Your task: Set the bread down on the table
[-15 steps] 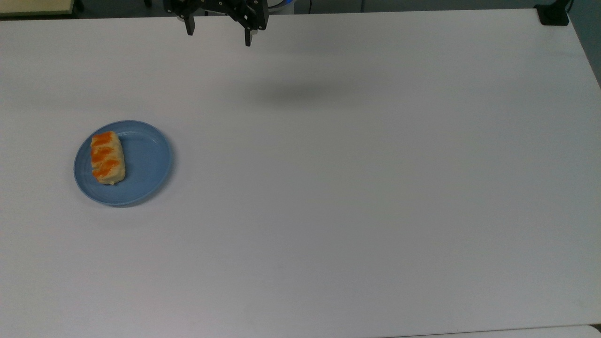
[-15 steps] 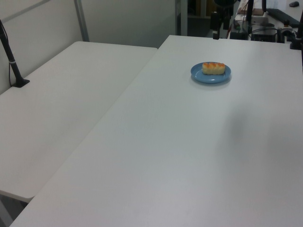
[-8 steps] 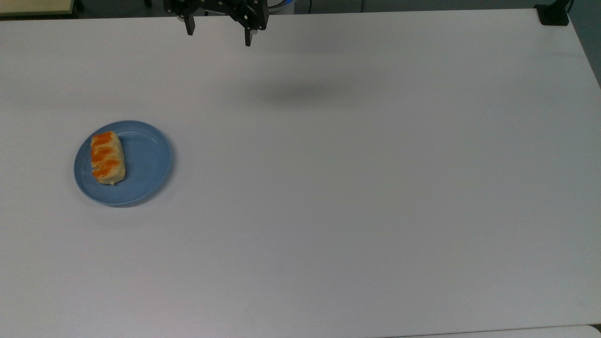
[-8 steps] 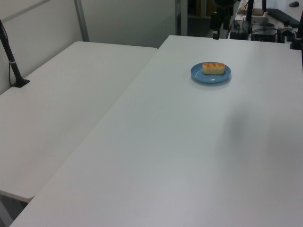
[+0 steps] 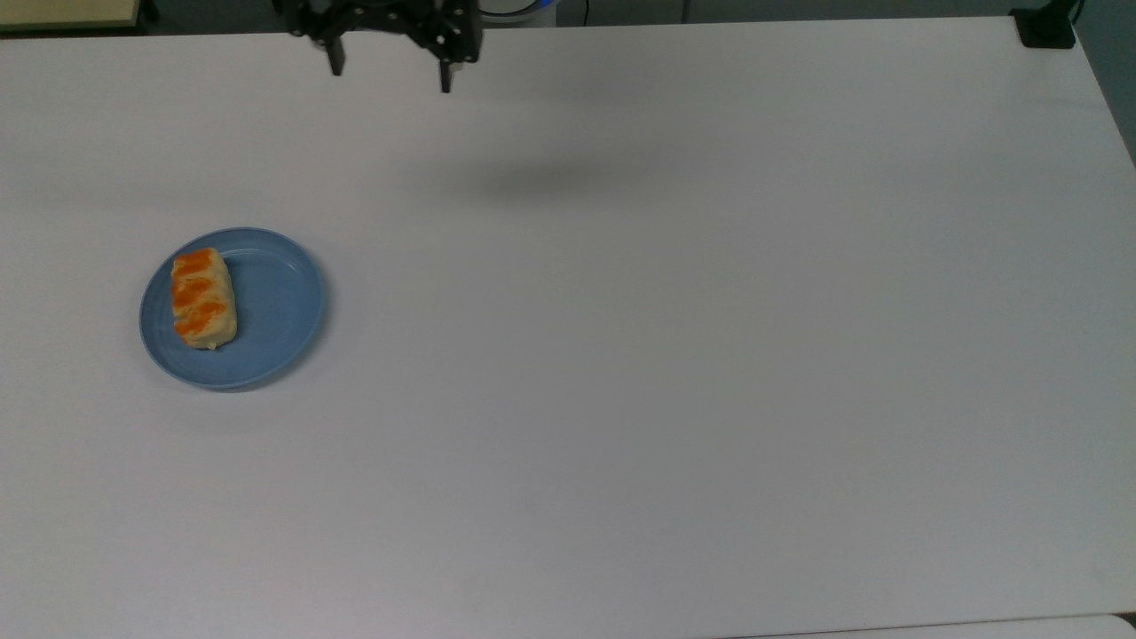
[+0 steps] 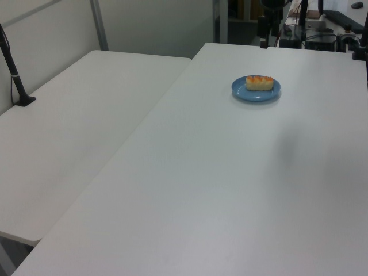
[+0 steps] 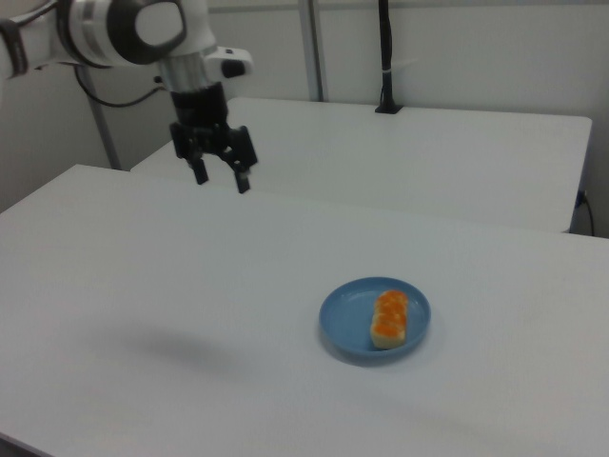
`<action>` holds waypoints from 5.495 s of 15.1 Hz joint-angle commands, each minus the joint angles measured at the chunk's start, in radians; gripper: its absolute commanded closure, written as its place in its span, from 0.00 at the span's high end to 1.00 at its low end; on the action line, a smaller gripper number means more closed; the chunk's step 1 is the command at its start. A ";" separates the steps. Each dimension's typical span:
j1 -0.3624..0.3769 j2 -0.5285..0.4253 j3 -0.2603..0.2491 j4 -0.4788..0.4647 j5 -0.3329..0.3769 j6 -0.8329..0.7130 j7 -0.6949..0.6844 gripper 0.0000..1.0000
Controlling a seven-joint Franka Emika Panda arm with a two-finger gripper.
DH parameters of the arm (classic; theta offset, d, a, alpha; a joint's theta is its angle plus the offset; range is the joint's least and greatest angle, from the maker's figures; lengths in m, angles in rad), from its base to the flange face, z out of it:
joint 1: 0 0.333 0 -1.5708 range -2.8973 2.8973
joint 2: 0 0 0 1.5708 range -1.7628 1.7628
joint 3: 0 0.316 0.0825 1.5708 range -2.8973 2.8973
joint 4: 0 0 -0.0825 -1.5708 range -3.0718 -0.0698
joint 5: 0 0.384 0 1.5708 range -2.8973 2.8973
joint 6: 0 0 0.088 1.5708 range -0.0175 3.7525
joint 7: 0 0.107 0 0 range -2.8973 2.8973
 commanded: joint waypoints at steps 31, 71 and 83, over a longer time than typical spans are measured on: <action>-0.342 0.515 0.007 0.045 0.003 0.541 -0.533 0.45; 0.444 0.509 0.202 0.029 -0.048 0.577 0.703 0.48; 0.354 0.214 0.193 0.024 -0.083 0.254 0.398 1.00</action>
